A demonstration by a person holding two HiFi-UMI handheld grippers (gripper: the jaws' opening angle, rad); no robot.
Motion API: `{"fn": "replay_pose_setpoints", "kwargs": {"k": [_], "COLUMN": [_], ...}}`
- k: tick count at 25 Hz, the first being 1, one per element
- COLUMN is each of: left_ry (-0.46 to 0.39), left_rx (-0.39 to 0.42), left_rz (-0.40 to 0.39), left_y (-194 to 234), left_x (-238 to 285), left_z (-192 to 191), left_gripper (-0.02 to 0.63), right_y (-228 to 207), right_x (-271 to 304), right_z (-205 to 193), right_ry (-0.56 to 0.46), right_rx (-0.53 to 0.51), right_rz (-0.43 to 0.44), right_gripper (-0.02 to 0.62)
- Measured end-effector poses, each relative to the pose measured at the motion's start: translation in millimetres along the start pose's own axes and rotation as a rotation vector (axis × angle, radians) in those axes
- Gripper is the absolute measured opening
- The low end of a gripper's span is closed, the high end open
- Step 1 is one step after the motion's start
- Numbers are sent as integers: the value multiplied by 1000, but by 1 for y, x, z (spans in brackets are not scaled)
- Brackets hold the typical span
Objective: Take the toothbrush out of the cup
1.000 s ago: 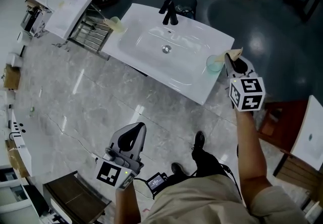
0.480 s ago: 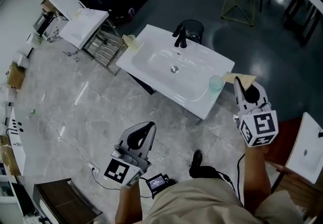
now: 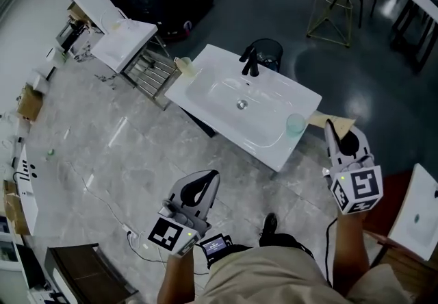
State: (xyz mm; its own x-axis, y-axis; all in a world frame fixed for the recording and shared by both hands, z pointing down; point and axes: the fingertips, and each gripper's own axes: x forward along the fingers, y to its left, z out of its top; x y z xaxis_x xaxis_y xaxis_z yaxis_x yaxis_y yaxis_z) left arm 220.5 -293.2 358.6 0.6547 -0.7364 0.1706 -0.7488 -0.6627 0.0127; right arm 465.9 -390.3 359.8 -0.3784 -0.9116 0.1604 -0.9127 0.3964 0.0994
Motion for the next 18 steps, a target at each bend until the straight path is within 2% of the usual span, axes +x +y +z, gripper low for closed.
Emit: {"fn": "replay_pose_setpoints", "kwargs": {"k": [7,13,18], "left_ry": [65,55,7], "left_rx": [14,7,-3], "left_rz": [39,44,43], "left_y": [11,35,79], "left_x": [-26,-69,-135], "left_z": [-16,-24,-38], "left_gripper": [6,6,6], "right_y": [26,71,138], "right_x": [4,13,18], "right_z": [-24,-14,-6], "right_ry": [37,31,38], "right_rx": [36,12,-21], "right_rz": [39,39,12], "right_gripper": [34,34,34]}}
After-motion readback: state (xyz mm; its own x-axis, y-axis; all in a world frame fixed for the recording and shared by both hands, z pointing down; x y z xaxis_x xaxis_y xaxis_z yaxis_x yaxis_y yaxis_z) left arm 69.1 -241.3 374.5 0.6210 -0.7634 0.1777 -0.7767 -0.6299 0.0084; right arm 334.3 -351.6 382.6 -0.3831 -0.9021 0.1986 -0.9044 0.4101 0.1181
